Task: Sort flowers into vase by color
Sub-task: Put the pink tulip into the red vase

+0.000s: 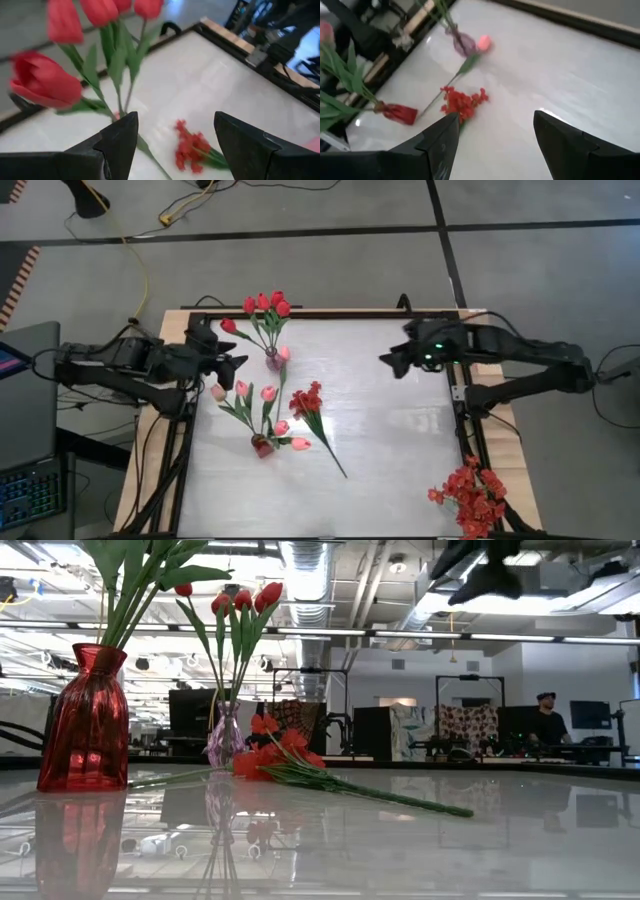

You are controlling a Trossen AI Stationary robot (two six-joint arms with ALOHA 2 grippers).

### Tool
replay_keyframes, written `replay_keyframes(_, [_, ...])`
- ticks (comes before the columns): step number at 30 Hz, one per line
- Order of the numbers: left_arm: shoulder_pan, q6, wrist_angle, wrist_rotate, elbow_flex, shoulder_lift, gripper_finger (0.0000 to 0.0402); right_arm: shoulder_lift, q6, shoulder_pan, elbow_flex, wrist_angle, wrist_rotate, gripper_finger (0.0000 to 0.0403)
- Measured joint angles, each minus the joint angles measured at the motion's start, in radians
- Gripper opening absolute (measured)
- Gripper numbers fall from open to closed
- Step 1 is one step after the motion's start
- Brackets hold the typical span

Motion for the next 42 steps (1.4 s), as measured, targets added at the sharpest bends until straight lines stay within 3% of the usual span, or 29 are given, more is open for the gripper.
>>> replay_keyframes(5, [0.082, -0.038, -0.030, 0.185, 0.000, -0.001, 0.0249, 0.117, -0.065, -0.014, 0.000, 0.084, -0.099, 0.0282])
replay_keyframes(14, [0.189, -0.179, -0.203, 0.343, 0.000, -0.011, 0.0249, 0.238, -0.153, -0.013, 0.000, 0.192, -0.102, 0.0282])
replay_keyframes(22, [0.195, -0.271, -0.225, 0.394, -0.008, 0.091, 0.0249, 0.268, -0.210, -0.010, -0.001, 0.309, -0.100, 0.0282])
replay_keyframes(28, [0.212, -0.337, -0.146, 0.484, -0.147, 0.139, 0.0249, 0.266, -0.242, -0.010, 0.000, 0.316, -0.098, 0.0282])
replay_keyframes(35, [0.275, -0.283, 0.037, 0.453, -0.220, 0.139, 0.0249, 0.266, -0.271, -0.013, 0.000, 0.316, -0.099, 0.0282])
replay_keyframes(42, [0.315, -0.189, 0.085, 0.476, -0.149, 0.113, 0.0249, 0.266, -0.285, -0.013, 0.000, 0.306, -0.098, 0.0282])
